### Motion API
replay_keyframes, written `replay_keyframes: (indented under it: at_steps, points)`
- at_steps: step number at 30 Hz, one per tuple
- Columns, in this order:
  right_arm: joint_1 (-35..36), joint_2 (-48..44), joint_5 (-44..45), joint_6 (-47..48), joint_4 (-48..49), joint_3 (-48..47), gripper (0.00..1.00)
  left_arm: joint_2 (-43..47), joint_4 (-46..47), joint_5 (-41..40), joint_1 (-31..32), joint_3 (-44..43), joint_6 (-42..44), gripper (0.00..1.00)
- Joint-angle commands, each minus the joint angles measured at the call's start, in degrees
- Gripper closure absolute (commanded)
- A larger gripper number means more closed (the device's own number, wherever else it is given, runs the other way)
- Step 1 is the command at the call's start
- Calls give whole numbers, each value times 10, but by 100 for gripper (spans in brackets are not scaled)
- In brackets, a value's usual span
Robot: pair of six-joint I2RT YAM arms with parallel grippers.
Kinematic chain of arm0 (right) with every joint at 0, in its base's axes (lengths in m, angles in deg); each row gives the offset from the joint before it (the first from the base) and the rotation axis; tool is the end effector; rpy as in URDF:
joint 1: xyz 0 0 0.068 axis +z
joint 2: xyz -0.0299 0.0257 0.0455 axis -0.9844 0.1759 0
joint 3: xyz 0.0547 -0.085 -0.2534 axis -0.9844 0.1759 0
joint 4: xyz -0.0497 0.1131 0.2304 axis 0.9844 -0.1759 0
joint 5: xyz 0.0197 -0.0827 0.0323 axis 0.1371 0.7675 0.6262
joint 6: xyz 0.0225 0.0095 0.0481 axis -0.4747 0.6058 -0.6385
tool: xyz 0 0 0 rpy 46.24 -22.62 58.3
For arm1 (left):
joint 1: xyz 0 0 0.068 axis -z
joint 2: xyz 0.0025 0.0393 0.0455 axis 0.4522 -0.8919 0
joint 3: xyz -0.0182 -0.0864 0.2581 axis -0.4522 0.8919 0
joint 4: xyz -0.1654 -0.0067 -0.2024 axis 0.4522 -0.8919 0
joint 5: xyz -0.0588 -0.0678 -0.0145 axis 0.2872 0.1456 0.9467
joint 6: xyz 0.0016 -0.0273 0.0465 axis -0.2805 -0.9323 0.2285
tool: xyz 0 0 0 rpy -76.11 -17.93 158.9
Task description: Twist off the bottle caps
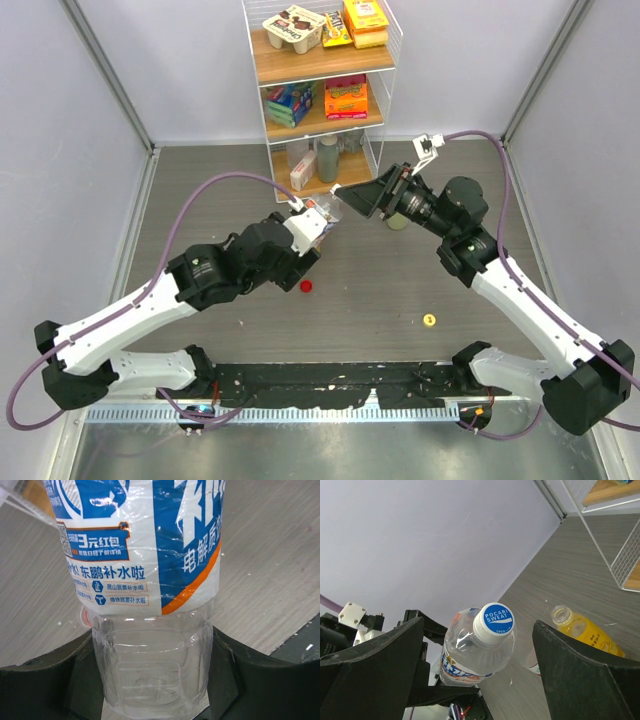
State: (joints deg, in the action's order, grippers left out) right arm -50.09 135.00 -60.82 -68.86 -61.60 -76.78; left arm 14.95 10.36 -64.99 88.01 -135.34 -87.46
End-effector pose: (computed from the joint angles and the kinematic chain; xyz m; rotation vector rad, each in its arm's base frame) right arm 0.2075 0.1366 0.3957 -0.2120 1.5689 1.3581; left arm 0.1149 -0.1828 0.3834 0.9083 2.0019 -0.2292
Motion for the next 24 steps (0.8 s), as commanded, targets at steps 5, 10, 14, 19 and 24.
replay_keyframes:
  at_steps: [5,10,14,19,24]
  points:
    - [-1,44,26,-38,33,-37,12,-23,-14,-116,2,-41,13,100]
    - [0,75,16,-60,51,-46,26,-36,-20,-121,1,-45,14,100]
    - [0,82,11,-76,74,-41,28,-46,-28,-124,1,-45,14,100]
    - [0,88,17,-83,79,-40,29,-53,-35,-122,1,-48,10,100]
    - [0,102,15,-90,73,-50,33,-53,-34,-118,2,-48,7,100]
